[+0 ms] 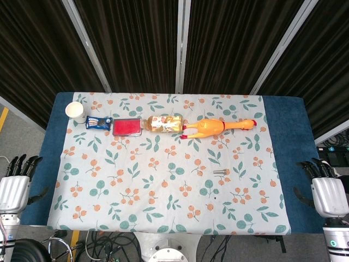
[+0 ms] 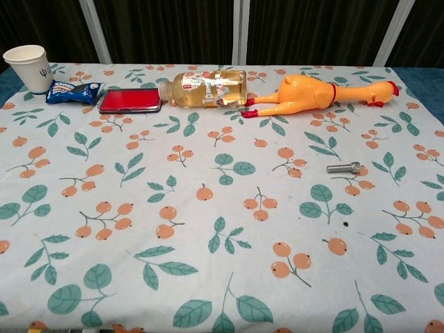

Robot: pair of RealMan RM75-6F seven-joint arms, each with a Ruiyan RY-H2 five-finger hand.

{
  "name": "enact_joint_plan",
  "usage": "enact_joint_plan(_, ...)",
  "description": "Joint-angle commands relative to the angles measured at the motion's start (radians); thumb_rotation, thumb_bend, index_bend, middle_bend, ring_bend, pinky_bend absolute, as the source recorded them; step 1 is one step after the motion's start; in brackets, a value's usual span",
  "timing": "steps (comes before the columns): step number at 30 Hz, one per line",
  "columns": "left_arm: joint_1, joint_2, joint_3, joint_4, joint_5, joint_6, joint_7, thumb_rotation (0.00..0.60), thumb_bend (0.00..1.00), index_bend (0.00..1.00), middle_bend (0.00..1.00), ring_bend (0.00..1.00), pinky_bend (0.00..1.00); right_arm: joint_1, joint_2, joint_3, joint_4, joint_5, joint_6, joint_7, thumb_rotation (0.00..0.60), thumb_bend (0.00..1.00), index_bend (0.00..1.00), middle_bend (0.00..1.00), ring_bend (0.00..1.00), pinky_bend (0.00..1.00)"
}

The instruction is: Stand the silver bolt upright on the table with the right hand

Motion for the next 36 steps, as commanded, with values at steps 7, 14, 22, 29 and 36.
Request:
enact_joint_plan(7,0.002,0.004,0.001,-0.011,0.006,0.008,0.012,0.600,0.19,0.14,0.14,0.00,0.00,0.007,-0.004,-0.007,0.010,-0.014,-0.012,0.020,0.600,0.16,0.24,0.25,0.12,0.17)
enact_joint_plan(14,-0.001,0.007,-0.003,-0.020,0.009,0.009,0.020,0.600,0.19,0.14,0.14,0.00,0.00,0.084,-0.015,-0.006,-0.001,-0.088,-0.087,0.018,0.600,0.18,0.26,0.26,0.12,0.17)
enact_joint_plan(22,-0.001,0.011,-0.006,-0.018,0.014,0.015,0.015,0.600,0.19,0.14,0.14,0.00,0.00,0.288,-0.073,0.034,-0.019,-0.112,-0.342,-0.055,0.600,0.22,0.36,0.26,0.12,0.17)
enact_joint_plan(29,0.002,0.013,-0.007,-0.018,0.016,0.025,0.014,0.600,0.19,0.14,0.14,0.00,0.00,0.435,-0.181,0.081,0.052,-0.018,-0.525,-0.186,0.600,0.22,0.40,0.25,0.10,0.16)
enact_joint_plan(36,0.002,0.012,-0.010,-0.017,0.014,0.025,0.012,0.600,0.19,0.14,0.14,0.00,0.00,0.481,-0.305,0.070,0.142,0.054,-0.566,-0.290,0.600,0.22,0.43,0.21,0.00,0.01)
